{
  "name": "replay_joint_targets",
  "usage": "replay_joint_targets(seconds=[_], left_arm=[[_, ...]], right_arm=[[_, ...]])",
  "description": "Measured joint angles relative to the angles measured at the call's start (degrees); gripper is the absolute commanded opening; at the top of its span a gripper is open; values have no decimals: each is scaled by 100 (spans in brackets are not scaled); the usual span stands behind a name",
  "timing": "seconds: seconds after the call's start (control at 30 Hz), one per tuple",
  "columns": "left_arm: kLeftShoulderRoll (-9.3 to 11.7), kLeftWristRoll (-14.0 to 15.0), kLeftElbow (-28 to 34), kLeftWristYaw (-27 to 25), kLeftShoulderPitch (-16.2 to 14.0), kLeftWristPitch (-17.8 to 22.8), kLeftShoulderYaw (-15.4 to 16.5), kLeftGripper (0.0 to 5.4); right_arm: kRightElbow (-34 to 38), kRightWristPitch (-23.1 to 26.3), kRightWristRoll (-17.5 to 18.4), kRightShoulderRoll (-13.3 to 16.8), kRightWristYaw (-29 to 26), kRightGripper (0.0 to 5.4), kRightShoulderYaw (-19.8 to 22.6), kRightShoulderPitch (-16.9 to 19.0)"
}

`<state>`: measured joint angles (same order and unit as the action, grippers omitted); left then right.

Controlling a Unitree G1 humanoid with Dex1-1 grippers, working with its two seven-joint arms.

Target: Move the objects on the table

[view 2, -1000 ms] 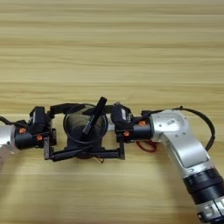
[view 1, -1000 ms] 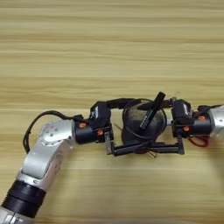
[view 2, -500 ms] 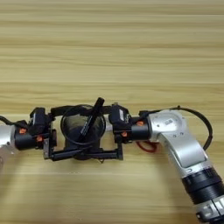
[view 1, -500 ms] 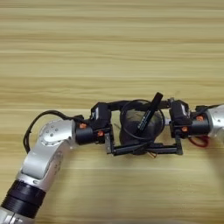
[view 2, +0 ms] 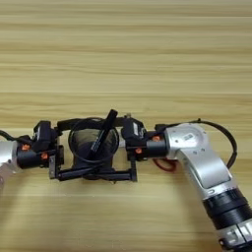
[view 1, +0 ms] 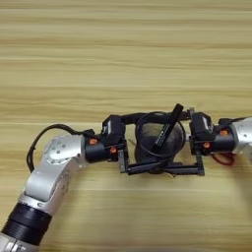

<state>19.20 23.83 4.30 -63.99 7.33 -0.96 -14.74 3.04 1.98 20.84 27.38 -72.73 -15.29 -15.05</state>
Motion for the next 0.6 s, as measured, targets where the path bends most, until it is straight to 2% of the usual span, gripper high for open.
replay_joint_targets(seconds=[0.27,0.47,0.6], left_arm=[[-61,-5,-35,46,6,-31,22,469],[-254,-124,-236,146,69,-266,23,469],[-263,-194,-330,181,84,-361,35,469]], right_arm=[[3,0,12,8,-13,540,24,1],[-2,2,57,109,-2,540,181,31],[-27,3,111,139,2,540,302,106]])
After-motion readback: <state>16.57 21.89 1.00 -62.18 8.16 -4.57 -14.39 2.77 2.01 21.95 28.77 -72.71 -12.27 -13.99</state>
